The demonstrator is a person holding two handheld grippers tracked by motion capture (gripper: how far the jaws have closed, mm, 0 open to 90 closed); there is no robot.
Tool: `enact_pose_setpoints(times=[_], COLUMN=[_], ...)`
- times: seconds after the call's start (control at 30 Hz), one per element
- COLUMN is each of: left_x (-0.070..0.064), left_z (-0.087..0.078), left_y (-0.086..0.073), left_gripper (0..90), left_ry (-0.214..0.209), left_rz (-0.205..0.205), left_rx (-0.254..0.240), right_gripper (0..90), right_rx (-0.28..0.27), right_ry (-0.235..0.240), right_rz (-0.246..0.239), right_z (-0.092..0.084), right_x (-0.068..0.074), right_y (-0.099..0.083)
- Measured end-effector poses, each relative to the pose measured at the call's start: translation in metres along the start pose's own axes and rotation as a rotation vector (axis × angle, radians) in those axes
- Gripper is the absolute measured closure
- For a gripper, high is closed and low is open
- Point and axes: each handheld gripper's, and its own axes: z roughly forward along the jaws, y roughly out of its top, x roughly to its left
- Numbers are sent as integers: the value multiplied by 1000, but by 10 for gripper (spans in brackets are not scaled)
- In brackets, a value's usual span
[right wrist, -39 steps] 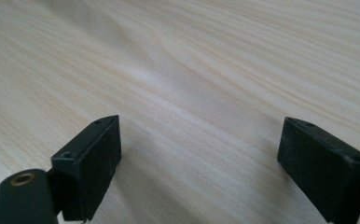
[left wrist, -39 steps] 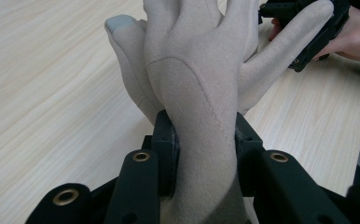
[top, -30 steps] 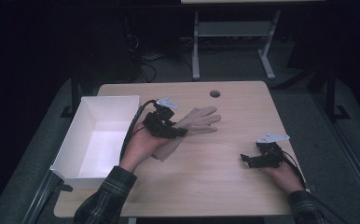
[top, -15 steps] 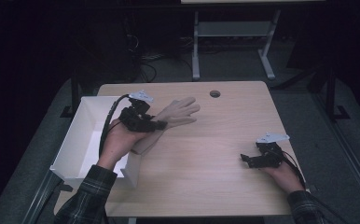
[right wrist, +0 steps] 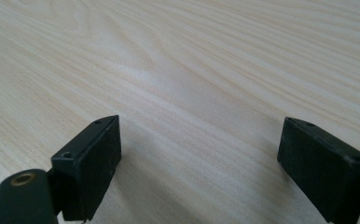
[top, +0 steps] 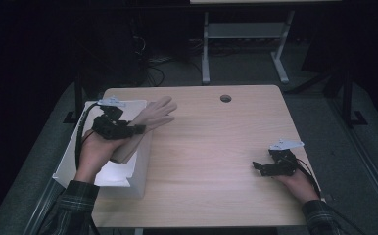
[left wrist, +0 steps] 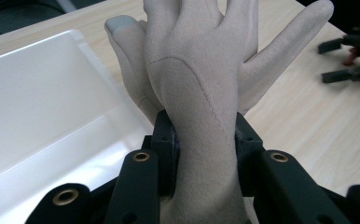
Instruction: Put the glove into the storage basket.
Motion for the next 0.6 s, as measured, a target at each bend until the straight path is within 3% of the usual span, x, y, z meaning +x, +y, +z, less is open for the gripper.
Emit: enact_pose_setpoints(times=[0.13,0.4,0.6], left_x=[16,36,46], left_z=[-12,-23,-18], left_y=[-11,-31,-47], left_gripper=[686,684,684], left_ry=[40,100,156], left_rz=[-40,-90,-120], left_rx=[-17,-27,-3], right_gripper=[129,129,129], right_rx=[1,3,1], right_ry=[1,0,0], right_rz=[1,-1,-1], right_z=[0,0,0], right_x=[0,0,0], right_y=[0,0,0])
